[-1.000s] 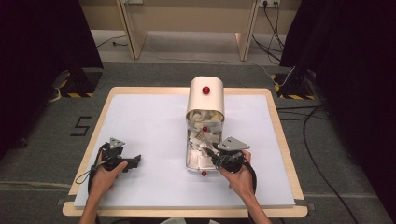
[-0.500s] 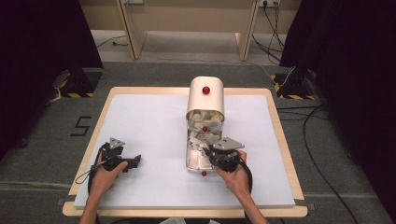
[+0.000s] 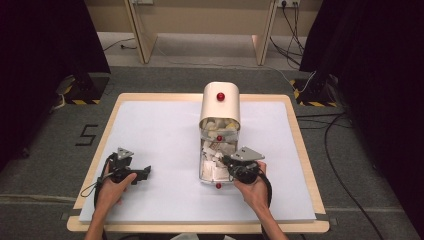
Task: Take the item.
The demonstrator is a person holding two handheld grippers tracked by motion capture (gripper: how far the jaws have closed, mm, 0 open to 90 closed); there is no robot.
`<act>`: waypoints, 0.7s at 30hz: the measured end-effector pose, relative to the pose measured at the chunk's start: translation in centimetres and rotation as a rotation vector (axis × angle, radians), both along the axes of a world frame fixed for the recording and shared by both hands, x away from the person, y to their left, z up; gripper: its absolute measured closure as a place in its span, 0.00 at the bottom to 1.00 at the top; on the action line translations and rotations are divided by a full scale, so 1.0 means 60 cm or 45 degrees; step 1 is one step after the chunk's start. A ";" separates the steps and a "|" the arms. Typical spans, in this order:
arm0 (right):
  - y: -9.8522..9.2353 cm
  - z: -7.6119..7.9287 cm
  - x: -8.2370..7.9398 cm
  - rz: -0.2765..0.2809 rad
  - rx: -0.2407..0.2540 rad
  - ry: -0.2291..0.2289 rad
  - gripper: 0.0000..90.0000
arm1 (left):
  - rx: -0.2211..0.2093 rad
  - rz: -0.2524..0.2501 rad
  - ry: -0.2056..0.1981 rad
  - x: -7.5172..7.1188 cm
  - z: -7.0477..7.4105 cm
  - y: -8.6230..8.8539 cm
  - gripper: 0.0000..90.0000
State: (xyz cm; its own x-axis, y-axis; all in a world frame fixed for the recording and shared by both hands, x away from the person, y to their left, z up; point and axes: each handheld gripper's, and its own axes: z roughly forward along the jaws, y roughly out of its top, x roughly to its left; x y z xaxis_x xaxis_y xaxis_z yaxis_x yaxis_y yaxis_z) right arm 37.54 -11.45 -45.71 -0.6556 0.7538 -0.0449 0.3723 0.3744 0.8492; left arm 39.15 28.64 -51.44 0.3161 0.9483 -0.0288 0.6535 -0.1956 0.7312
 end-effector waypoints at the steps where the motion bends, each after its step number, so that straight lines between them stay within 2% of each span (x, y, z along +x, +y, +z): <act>1: -0.004 0.007 0.000 -0.002 0.014 -0.014 0.96 | -0.001 0.000 0.000 0.000 0.000 0.000 0.00; 5: -0.011 0.018 -0.002 -0.006 0.048 -0.027 0.96 | -0.001 0.000 0.000 0.000 0.000 0.000 0.00; 21: -0.018 0.038 -0.008 0.000 0.080 -0.057 0.96 | -0.004 0.001 -0.001 0.000 0.000 0.000 0.00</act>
State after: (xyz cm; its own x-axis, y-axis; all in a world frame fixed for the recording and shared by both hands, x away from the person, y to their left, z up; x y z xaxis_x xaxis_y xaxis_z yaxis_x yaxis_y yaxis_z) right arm 37.05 -12.55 -43.45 -0.6537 0.7563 -0.0267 0.3336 0.3197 0.8869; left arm 39.15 28.65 -51.44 0.3153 0.9485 -0.0316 0.6534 -0.1928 0.7321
